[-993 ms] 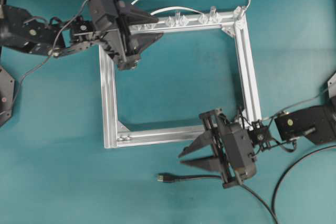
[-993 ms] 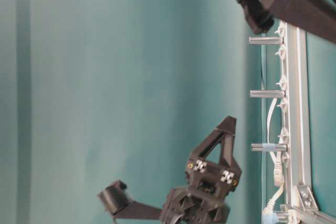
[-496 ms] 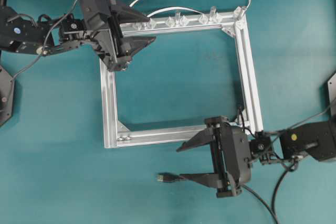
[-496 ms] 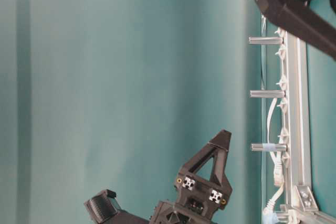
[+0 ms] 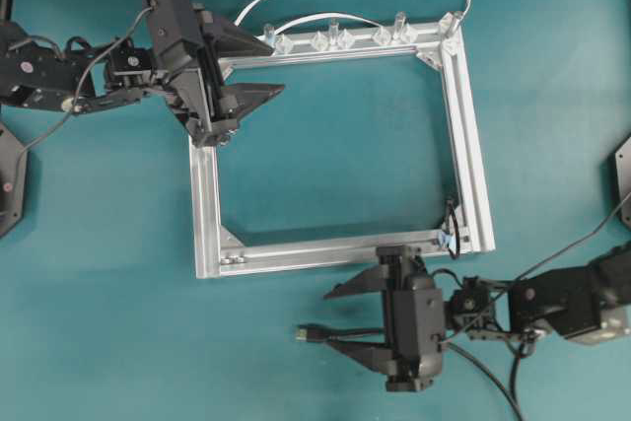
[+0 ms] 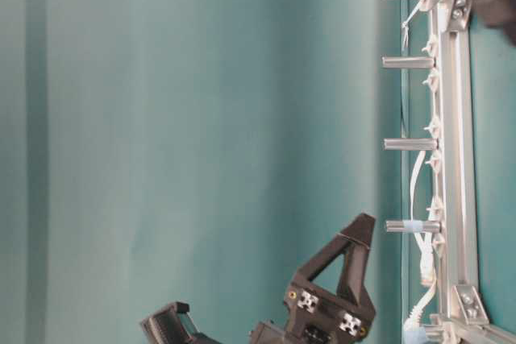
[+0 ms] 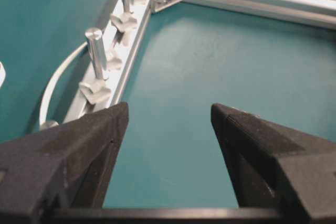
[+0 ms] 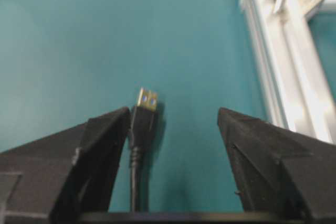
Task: Insert the wire through the string loop located on the right side.
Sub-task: 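Lower the right gripper onto the black USB cable plug and close it, then lift the USB plug upright with the right gripper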
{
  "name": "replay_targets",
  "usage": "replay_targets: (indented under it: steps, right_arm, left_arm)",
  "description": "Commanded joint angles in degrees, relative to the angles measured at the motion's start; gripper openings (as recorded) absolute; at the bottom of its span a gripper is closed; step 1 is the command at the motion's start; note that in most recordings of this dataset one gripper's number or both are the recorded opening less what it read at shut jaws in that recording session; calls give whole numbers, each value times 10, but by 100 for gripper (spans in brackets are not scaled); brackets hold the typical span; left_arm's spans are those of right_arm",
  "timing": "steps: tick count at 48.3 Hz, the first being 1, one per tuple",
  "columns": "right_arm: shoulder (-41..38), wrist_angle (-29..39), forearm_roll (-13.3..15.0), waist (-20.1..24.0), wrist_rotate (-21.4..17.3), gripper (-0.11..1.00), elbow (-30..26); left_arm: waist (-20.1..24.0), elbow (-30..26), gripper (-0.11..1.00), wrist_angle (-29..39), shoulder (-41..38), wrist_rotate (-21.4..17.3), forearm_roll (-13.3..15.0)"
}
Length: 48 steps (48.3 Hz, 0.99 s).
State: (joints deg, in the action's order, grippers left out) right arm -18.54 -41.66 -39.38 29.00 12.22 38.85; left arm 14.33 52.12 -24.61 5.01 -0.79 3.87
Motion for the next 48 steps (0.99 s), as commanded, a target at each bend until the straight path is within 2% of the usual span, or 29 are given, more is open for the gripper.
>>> replay_targets:
  steps: [1, 15, 29, 44, 48]
  right_arm:
    - [-8, -2, -4, 4, 1, 78, -14]
    - [-44, 7, -4, 11, 1, 78, -15]
    - [-48, 7, -4, 12, 3, 76, -16]
    - [-48, 25, -4, 11, 4, 59, -16]
    - [-48, 41, -3, 12, 4, 40, -18]
  left_arm:
    - [-7, -2, 75, -3, 12, -4, -2]
    - [-17, 15, 75, -3, 22, -2, -1]
    - [-18, 34, 75, -3, 47, 0, -2]
    - [-18, 34, 75, -1, 51, 0, -2]
    - [-18, 36, 75, 0, 51, 1, -2]
